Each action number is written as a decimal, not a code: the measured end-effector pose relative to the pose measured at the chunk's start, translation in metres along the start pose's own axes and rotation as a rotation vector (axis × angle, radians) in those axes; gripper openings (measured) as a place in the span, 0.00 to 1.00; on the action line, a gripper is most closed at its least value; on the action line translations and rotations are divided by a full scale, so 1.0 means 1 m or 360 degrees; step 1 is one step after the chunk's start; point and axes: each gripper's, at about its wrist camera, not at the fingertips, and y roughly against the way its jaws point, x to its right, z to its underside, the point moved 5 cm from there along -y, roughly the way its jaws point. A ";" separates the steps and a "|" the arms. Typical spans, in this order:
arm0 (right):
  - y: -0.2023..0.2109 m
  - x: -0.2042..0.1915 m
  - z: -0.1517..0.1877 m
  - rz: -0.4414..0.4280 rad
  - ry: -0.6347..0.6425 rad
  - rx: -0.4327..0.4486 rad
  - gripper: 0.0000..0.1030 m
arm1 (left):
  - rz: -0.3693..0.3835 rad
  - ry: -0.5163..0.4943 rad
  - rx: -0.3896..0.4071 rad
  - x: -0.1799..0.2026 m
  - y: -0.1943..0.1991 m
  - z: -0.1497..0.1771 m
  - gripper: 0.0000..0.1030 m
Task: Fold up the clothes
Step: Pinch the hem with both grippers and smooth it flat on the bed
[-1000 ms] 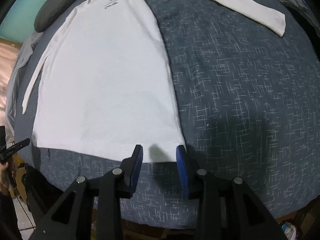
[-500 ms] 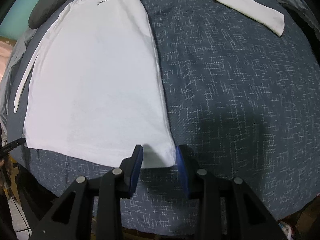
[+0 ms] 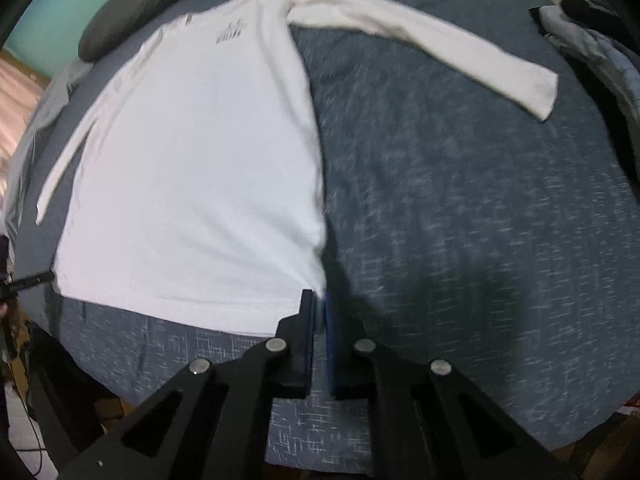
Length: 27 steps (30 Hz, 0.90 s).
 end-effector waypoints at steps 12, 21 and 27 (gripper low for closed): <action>0.009 0.016 -0.001 0.0003 -0.0111 0.0020 0.04 | 0.0063 -0.0012 0.0026 -0.004 0.010 0.008 0.43; 0.009 0.018 0.003 -0.0014 -0.0157 0.0015 0.04 | 0.0121 -0.0030 -0.0006 -0.009 0.002 0.017 0.41; 0.012 0.017 0.005 -0.0031 -0.0157 0.0012 0.04 | 0.0150 -0.0084 -0.0030 -0.004 -0.002 0.022 0.05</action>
